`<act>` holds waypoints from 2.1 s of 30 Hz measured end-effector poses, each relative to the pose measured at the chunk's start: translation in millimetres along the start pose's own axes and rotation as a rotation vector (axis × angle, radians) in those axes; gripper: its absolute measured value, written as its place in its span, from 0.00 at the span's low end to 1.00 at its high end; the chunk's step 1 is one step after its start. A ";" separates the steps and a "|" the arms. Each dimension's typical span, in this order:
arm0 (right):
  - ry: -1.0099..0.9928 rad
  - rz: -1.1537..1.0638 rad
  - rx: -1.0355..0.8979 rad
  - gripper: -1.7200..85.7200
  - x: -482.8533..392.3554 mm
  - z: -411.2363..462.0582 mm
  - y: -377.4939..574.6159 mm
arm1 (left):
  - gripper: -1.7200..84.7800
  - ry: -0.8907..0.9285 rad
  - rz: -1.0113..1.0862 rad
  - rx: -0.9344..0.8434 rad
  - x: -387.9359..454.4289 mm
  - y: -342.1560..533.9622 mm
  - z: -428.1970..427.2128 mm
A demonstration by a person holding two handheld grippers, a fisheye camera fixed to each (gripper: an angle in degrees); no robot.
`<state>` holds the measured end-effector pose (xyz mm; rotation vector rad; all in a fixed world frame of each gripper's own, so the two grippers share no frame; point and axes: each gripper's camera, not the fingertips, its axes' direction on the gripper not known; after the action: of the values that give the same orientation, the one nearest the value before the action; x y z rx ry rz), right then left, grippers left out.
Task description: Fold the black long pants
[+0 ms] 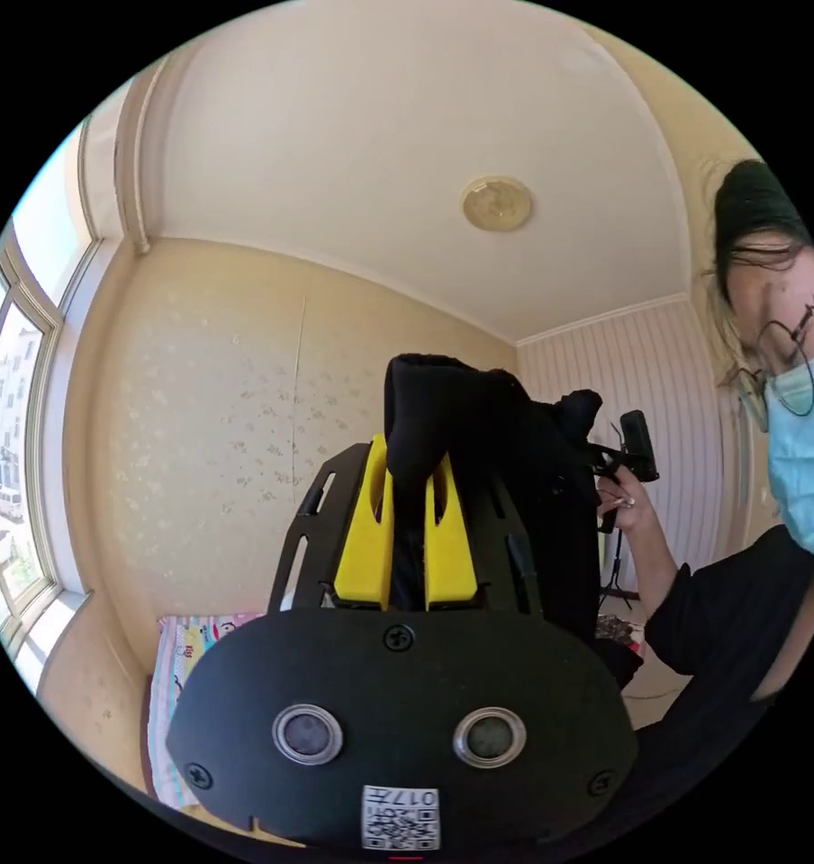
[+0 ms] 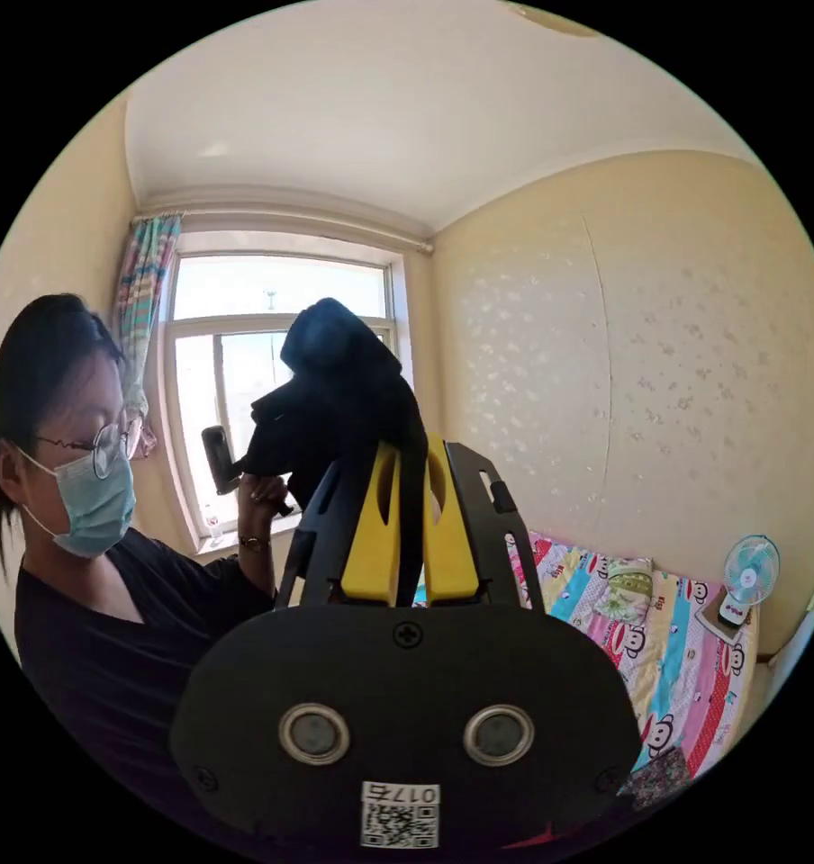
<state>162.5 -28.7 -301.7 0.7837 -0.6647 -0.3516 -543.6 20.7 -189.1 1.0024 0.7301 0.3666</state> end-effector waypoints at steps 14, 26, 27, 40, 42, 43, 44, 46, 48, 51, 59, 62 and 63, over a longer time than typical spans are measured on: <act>0.282 0.500 -0.579 0.15 332.9 364.7 225.9 | 0.13 -0.283 -0.321 -0.866 -203.3 324.4 372.3; 0.232 0.697 -1.265 0.19 208.7 402.8 694.4 | 0.21 -0.063 -0.738 -1.421 -125.5 724.3 203.7; 0.232 0.726 -1.299 0.19 204.3 399.5 709.7 | 0.21 -0.070 -0.744 -1.446 -121.2 731.6 199.4; 0.595 0.835 -1.373 0.13 244.7 315.6 710.6 | 0.13 -0.038 -0.903 -1.560 -148.8 778.6 212.2; 0.581 0.780 -1.291 0.16 222.5 328.4 696.6 | 0.06 0.164 -0.994 -1.506 -155.5 774.0 216.9; 0.518 0.739 -1.239 0.17 203.8 342.9 690.3 | 0.04 0.203 -1.052 -1.358 -165.4 759.7 204.4; 0.420 0.718 -1.205 0.17 185.2 361.5 689.4 | 0.03 0.125 -1.111 -1.261 -179.1 749.9 182.3; 0.253 0.720 -1.177 0.17 160.1 394.8 698.0 | 0.03 -0.002 -1.252 -1.164 -198.3 751.2 142.7; 0.137 0.741 -1.158 0.17 140.4 429.3 712.5 | 0.02 -0.107 -1.323 -1.115 -207.4 756.4 114.4; 0.020 0.774 -1.143 0.18 117.4 487.2 740.3 | 0.03 -0.177 -1.220 -1.172 -212.6 751.8 113.2; -0.180 0.596 -1.282 0.08 77.0 551.5 762.3 | 0.03 -0.059 -1.150 -1.283 -221.3 751.6 140.3; -0.161 0.512 -1.353 0.06 54.5 515.8 748.0 | 0.03 0.113 -1.115 -1.249 -213.3 736.8 135.8; -0.165 0.499 -1.359 0.06 48.8 505.8 745.1 | 0.03 0.140 -1.104 -1.242 -210.2 733.4 134.4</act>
<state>-100.4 172.7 537.1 -0.7037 -0.5861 -0.3204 -565.4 182.8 568.1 -0.6379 0.8679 -0.1256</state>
